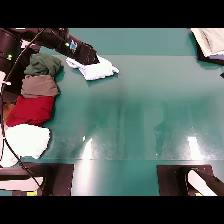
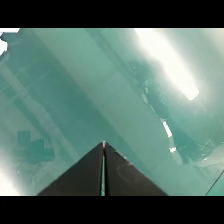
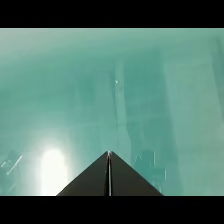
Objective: Fold the shirts.
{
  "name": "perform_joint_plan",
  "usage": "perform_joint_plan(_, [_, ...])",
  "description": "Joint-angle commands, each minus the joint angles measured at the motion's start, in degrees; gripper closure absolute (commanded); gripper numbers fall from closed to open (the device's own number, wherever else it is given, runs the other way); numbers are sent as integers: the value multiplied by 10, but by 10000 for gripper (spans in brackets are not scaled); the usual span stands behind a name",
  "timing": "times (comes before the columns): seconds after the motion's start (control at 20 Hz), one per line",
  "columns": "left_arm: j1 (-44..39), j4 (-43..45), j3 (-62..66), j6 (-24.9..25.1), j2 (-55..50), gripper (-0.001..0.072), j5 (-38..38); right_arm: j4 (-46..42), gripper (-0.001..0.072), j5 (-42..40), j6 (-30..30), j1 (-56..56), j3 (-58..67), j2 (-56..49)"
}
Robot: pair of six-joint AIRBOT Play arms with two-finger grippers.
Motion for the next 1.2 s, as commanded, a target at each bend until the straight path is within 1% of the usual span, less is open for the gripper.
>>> perform_joint_plan(0.0, [0, 4, 0, 3, -2, 682, 25, 0, 693, -20, 0, 0, 0, 0])
perform_joint_plan(0.05, [0, 20, 0, 7, -5, 648, 38, 0, 693, -23, 0, 0, 0, 0])
perform_joint_plan(0.1, [0, 53, -1, 6, -10, 337, 54, 1, 694, -25, 1, 0, 0, 0])
perform_joint_plan(0.15, [0, 88, -1, -10, -17, 83, 68, 1, 694, -30, 1, 0, 0, 0])
perform_joint_plan(0.2, [1, 130, -1, -28, -28, 67, 77, 2, 694, -35, 1, 0, 0, 0])
perform_joint_plan(0.3, [12, 202, -1, -47, -63, 67, 88, 2, 694, -35, 1, 0, 0, 0])
perform_joint_plan(0.4, [43, 206, -1, -76, -114, 66, 110, 3, 694, -22, 1, 0, 0, 0])
perform_joint_plan(0.5, [84, 166, -1, -90, -174, 66, 135, 2, 694, -3, 1, 0, 0, 0])
perform_joint_plan(0.6, [115, 97, -1, -84, -233, 66, 160, 2, 693, 15, 1, 0, 0, 0])
perform_joint_plan(0.7, [127, 32, -1, -35, -284, 66, 185, 2, 693, 18, 1, 0, 0, 0])
perform_joint_plan(0.8, [125, -7, -1, -2, -319, 66, 205, 2, 693, 17, 1, 0, 0, 0])
perform_joint_plan(0.95, [124, -17, -1, 2, -336, 68, 232, 2, 694, 13, 1, 0, 0, 0])
perform_joint_plan(1.0, [124, -17, 1, 0, -334, 121, 235, 2, 693, 11, 1, 0, 0, 0])
perform_joint_plan(1.05, [125, -17, 5, 1, -330, 355, 232, 2, 693, 11, 1, 0, 0, 0])
perform_joint_plan(1.1, [124, -17, 18, 2, -325, 622, 221, 2, 694, 9, 1, 0, 4, 0])
perform_joint_plan(1.15, [124, -17, 37, 2, -320, 679, 209, 2, 694, 4, 1, 0, 13, 0])
